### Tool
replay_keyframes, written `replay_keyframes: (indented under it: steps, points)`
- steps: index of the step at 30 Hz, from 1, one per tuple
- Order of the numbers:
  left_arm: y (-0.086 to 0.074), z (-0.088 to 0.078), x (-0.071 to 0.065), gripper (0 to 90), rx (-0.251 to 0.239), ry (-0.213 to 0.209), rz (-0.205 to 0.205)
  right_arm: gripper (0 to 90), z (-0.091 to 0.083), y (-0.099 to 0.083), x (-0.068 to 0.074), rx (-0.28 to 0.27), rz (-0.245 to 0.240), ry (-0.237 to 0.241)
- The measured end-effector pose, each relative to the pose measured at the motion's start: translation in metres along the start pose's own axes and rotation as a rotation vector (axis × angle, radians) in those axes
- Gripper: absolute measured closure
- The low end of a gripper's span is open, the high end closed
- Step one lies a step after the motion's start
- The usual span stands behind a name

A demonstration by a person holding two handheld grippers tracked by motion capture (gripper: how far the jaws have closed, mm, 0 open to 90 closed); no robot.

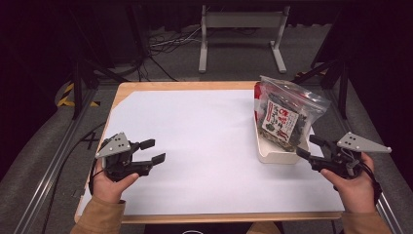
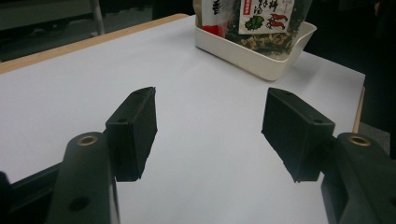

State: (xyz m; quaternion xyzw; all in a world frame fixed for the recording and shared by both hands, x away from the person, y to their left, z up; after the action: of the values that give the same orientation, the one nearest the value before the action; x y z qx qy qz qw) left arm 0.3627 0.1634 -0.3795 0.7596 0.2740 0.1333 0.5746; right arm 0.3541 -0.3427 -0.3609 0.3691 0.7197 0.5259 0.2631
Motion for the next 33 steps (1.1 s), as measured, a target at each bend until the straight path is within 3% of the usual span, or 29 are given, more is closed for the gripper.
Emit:
replay_keyframes:
  steps: [8, 17, 23, 33]
  points:
    - [-0.009, -0.002, -0.001, 34.6, 0.003, -0.005, 0.000, 31.6, 0.012, -0.022, 0.017, 0.028, 0.004, 0.068]
    - [-0.022, -0.007, 0.000, 32.6, -0.004, -0.010, 0.002, 31.6, 0.030, -0.040, 0.035, 0.066, -0.029, 0.145]
    - [-0.032, -0.012, 0.004, 32.3, -0.004, 0.010, 0.006, 33.7, 0.042, -0.052, 0.043, 0.089, -0.033, 0.195]
    - [-0.037, -0.014, 0.006, 31.3, -0.006, 0.014, -0.008, 32.6, 0.051, -0.059, 0.048, 0.109, -0.041, 0.212]
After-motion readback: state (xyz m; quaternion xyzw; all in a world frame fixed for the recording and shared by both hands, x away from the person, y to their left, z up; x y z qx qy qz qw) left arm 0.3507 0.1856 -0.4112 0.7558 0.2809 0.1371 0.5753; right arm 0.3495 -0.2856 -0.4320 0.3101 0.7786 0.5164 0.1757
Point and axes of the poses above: each handheld gripper's, and its own axes: z roughly forward along the jaws, y roughly out of its top, x roughly to its left, the point moved 5 cm from there along z, roughly forward along the jaws, and after that the axes turned 4 degrees about -x, right-handed, at the moved point
